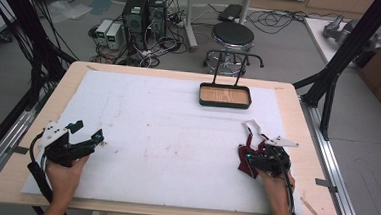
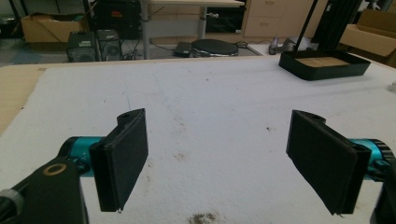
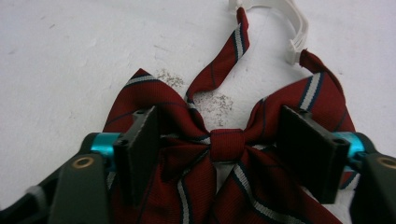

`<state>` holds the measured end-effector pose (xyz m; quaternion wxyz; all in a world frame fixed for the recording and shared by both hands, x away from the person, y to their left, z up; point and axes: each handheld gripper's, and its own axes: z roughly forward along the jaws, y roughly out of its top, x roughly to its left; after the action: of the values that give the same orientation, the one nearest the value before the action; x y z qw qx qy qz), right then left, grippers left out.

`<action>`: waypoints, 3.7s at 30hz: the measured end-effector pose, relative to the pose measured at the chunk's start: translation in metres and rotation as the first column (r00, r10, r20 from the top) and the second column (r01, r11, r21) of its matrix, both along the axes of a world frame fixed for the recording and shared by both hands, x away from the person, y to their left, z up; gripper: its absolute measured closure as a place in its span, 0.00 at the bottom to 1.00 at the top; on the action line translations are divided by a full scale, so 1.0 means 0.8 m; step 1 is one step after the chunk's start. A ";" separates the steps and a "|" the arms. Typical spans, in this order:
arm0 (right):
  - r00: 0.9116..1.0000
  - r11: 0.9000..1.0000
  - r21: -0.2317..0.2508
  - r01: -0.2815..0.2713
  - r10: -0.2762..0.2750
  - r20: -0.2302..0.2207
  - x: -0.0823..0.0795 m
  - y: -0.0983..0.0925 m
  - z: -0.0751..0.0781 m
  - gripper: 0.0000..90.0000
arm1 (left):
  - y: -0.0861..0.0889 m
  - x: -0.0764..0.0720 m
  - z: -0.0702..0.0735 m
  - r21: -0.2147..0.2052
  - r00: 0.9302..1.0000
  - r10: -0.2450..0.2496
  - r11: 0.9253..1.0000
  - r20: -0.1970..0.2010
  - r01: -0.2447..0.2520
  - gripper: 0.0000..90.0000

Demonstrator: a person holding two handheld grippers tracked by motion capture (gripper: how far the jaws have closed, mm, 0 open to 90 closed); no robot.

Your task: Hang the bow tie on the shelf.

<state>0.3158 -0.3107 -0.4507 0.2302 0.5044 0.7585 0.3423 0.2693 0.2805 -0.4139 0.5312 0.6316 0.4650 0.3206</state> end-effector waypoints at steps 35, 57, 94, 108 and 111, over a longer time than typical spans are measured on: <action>0.962 1.000 0.022 -0.015 0.009 0.271 -0.017 0.006 0.071 0.71 | -0.007 0.004 0.000 0.010 1.000 -0.015 1.000 -0.004 0.015 0.24; 0.950 0.994 0.108 -0.018 -0.017 0.313 0.049 -0.010 0.142 0.71 | -0.009 0.005 -0.001 0.005 1.000 -0.027 1.000 -0.005 0.027 0.24; 0.898 0.972 0.143 0.186 -0.227 0.378 0.185 -0.002 0.215 0.71 | -0.011 0.007 -0.003 0.003 0.999 -0.046 0.999 -0.015 0.046 0.23; 0.891 0.965 0.189 0.184 -0.245 0.383 0.214 0.012 0.227 0.71 | -0.010 0.008 -0.004 0.005 0.999 -0.045 0.999 -0.015 0.045 0.23; 0.889 0.966 0.185 0.182 -0.242 0.390 0.220 0.017 0.232 0.71 | -0.010 0.008 -0.004 0.004 0.999 -0.046 0.999 -0.017 0.046 0.23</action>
<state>0.4920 -0.2968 -0.2655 0.3829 0.5168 0.6071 0.4665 0.2753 0.2724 -0.4174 0.5332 0.6460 0.4539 0.3040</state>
